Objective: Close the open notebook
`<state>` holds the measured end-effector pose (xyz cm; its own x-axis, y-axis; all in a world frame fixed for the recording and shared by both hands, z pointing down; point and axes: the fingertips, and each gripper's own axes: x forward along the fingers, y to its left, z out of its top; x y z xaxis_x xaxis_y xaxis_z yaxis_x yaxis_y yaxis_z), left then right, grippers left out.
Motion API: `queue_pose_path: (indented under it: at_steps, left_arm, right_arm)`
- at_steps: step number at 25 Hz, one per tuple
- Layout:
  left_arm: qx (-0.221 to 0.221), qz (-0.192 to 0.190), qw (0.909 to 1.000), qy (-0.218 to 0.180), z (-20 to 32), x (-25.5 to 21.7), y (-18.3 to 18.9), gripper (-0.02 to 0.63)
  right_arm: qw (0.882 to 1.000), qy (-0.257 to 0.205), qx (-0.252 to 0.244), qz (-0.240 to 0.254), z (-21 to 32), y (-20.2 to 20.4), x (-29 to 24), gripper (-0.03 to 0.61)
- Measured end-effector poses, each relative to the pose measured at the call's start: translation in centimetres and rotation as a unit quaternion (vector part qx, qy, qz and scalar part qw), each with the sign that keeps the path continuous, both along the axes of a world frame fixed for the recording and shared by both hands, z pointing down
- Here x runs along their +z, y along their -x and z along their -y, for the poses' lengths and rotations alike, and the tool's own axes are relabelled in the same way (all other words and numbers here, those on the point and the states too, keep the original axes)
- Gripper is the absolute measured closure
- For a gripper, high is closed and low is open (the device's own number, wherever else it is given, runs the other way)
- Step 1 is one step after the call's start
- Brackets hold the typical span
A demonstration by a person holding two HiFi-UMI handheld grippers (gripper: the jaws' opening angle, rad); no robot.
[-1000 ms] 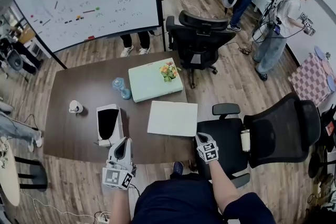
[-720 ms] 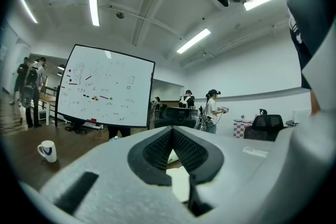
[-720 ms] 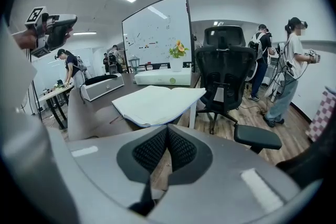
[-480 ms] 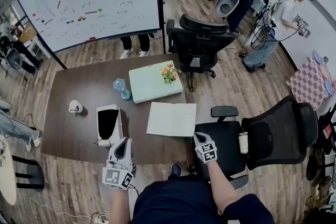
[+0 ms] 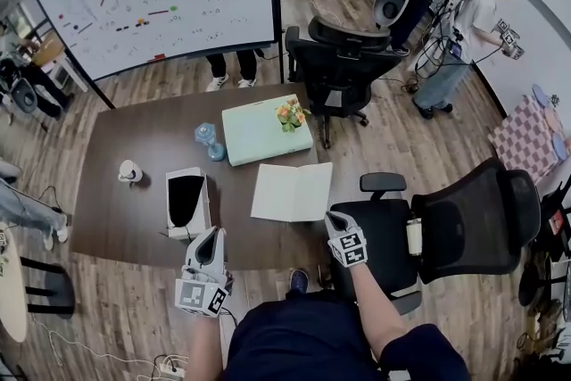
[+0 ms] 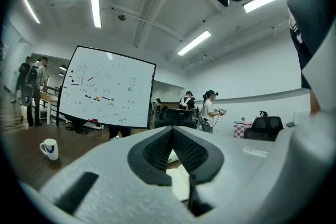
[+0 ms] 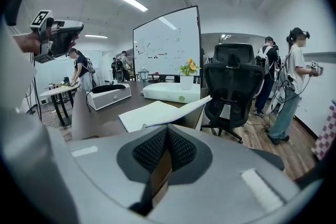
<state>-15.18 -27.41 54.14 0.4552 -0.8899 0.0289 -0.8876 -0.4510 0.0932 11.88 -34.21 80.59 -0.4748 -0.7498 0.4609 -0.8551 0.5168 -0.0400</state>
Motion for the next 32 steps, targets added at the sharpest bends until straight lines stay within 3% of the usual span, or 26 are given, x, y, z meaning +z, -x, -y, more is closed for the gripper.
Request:
queue_pose_path:
  at_steps: [11,20,32]
  left_arm:
    - [-0.021,0.0,0.9998,-0.004,0.2,0.1,1.2,0.618]
    - [-0.031,0.023,0.9989,-0.028,1.1,-1.2,1.5,0.618]
    - [-0.037,0.019,0.9987,-0.03,0.7,-1.1,1.9,0.618]
  right_arm:
    - [0.999,-0.03,-0.028,-0.005,1.0,3.4,-2.4,0.574]
    - [0.998,-0.04,-0.053,-0.007,1.8,5.7,-3.8,0.574]
    - [0.995,-0.044,-0.086,0.008,2.2,9.7,-4.6,0.574]
